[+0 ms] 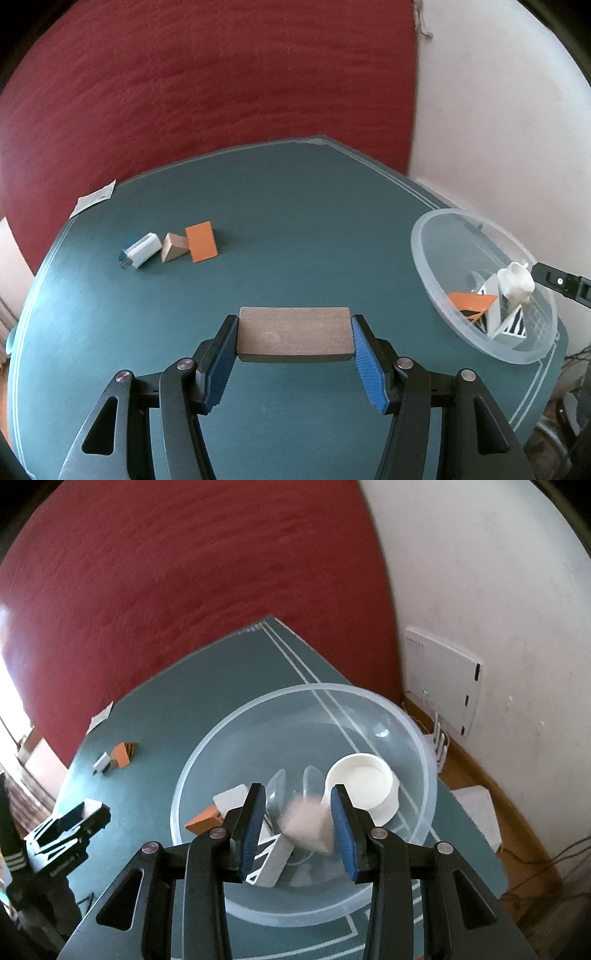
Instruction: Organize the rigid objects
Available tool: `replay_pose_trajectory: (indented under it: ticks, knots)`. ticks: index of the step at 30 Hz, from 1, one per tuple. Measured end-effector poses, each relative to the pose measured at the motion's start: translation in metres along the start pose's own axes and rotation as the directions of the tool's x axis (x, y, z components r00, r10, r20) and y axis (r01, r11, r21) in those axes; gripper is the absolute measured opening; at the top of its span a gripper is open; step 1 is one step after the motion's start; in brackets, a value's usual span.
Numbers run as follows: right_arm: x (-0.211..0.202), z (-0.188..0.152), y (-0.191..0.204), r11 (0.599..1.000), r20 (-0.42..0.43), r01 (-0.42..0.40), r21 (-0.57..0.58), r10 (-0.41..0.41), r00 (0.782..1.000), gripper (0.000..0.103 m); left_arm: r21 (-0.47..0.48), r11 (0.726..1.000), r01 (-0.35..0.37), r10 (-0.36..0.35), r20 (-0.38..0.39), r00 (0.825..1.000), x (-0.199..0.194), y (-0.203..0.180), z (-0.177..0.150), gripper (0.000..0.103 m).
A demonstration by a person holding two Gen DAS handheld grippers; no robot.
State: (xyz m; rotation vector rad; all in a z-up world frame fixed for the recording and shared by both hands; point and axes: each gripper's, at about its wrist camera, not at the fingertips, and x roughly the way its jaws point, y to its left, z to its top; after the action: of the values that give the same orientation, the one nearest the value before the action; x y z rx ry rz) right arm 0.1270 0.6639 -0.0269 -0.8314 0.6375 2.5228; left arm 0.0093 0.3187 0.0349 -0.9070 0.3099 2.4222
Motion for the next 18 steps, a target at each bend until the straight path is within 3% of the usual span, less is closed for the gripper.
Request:
replay_pose_trajectory:
  ticks: [18]
  knots:
    - [0.002, 0.001, -0.006, 0.999, 0.020, 0.003, 0.051, -0.004, 1.000, 0.048, 0.047, 0.997, 0.058, -0.058, 0.001, 0.998, 0.014, -0.032, 0.021, 0.063]
